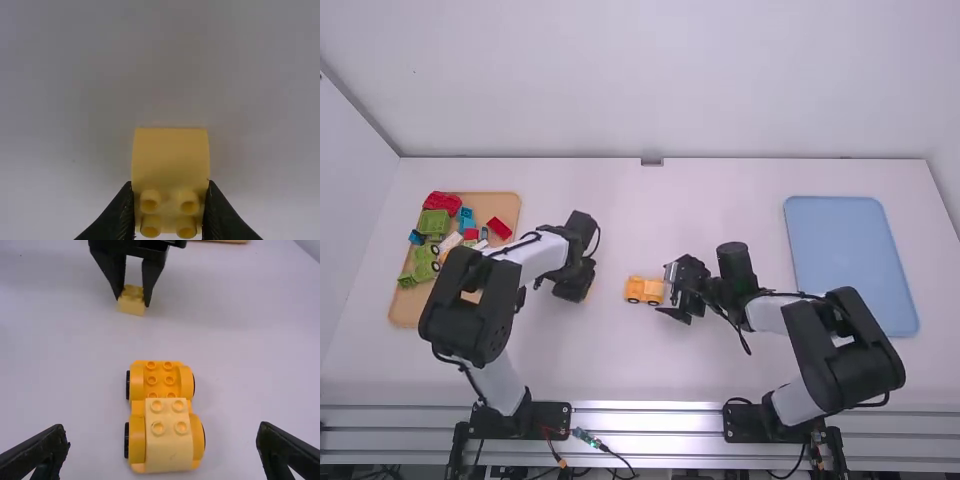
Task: Assemble lego blocks to make yellow taxi
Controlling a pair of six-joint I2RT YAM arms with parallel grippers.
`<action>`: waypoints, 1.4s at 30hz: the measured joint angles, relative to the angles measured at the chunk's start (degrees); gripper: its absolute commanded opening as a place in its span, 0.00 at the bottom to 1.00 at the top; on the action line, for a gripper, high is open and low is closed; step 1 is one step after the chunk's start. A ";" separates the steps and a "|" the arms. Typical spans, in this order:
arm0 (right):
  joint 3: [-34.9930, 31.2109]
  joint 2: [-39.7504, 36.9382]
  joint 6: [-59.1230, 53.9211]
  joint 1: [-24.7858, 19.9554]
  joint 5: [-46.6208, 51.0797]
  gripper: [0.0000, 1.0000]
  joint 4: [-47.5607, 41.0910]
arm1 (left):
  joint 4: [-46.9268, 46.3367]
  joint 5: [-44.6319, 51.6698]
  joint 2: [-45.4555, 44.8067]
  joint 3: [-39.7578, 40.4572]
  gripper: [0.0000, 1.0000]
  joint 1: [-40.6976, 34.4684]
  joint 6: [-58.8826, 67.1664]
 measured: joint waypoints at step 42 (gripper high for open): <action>0.00 0.00 0.35 -0.02 0.00 0.99 0.07 | -20.48 -6.43 -0.07 28.48 0.99 0.50 30.01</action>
